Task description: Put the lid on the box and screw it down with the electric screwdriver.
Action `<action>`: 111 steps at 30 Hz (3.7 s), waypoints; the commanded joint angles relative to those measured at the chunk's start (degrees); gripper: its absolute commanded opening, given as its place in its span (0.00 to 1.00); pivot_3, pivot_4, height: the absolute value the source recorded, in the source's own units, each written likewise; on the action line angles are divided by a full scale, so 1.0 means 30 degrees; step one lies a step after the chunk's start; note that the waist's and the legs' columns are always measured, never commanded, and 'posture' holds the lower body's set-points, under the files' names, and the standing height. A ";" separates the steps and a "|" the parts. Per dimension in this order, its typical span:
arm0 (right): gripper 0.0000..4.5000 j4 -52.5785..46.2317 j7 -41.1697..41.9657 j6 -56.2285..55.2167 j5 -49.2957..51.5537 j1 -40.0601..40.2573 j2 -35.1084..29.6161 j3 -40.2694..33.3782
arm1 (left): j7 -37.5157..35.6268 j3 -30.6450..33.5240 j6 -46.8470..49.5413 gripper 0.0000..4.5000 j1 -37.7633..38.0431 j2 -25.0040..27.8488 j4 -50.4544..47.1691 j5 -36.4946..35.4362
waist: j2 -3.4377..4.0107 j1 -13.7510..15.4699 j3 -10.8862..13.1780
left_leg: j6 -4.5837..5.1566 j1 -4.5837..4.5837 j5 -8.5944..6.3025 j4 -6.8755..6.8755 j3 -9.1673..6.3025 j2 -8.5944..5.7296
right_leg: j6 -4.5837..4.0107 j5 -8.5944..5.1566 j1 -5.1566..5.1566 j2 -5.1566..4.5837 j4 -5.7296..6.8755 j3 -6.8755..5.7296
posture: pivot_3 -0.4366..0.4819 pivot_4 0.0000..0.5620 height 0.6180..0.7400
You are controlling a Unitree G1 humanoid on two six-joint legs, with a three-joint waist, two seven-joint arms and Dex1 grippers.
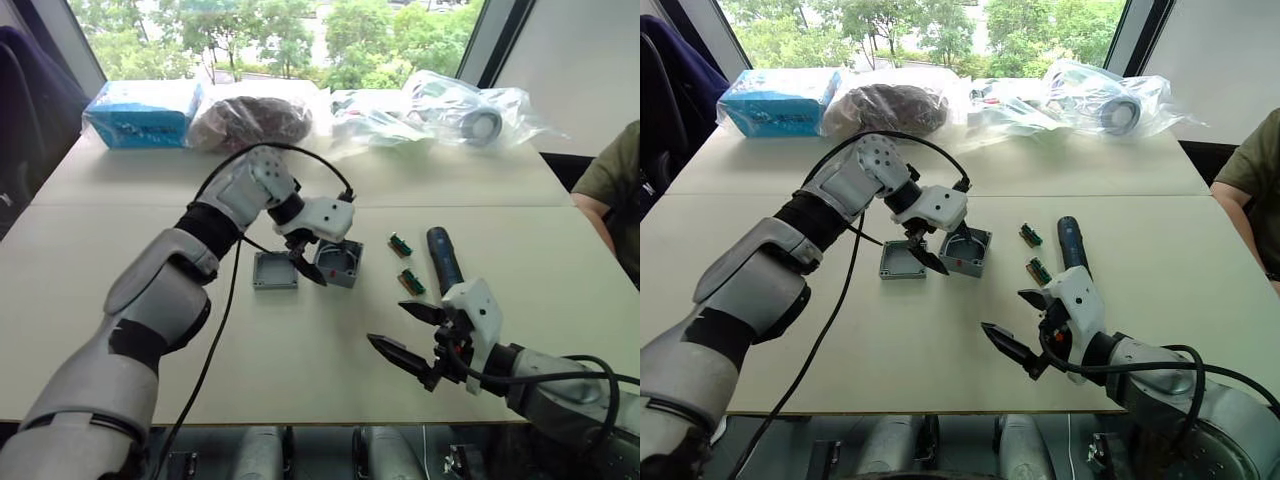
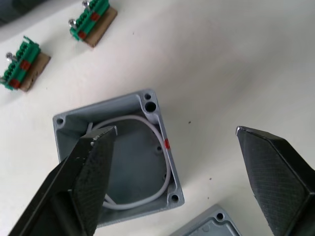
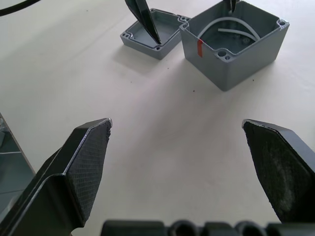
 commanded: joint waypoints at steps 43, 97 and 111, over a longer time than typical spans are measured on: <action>1.00 -0.0735 -0.0399 -0.0382 0.1105 0.0299 -0.0227 -0.0563 | -0.0870 -0.4047 -0.9632 0.02 -0.0034 -0.0505 0.2001 -0.1688 | -0.0003 0.0008 -0.0004 | -0.0001 -0.0014 0.0001 0.0012 -0.0004 -0.0007 | -0.0001 0.0003 -0.0005 -0.0027 0.0015 -0.0002 | 0.48 0.27 1.00; 1.00 0.3012 0.4757 -0.1293 -0.2177 -0.8129 -0.0907 0.4087 | 2.5722 1.2071 3.3560 0.48 0.7725 0.0753 -1.4555 -0.7241 | -0.0019 -0.0014 -0.0009 | -0.0174 -0.0026 0.0100 0.0046 -0.0033 -0.0006 | 0.0008 0.0002 -0.0019 -0.0030 0.0079 -0.0004 | 0.48 0.27 1.00; 1.00 0.2784 0.3521 -0.0604 -0.2228 -0.8233 -0.0131 0.3801 | 2.6125 1.1434 3.3560 0.01 0.9113 0.0790 -1.4288 -0.6934 | 0.0001 0.0010 -0.0066 | -0.0170 0.0150 0.0097 -0.0003 -0.0002 -0.0009 | 0.0004 0.0000 0.0118 -0.0036 0.0077 0.0020 | 0.48 0.27 1.00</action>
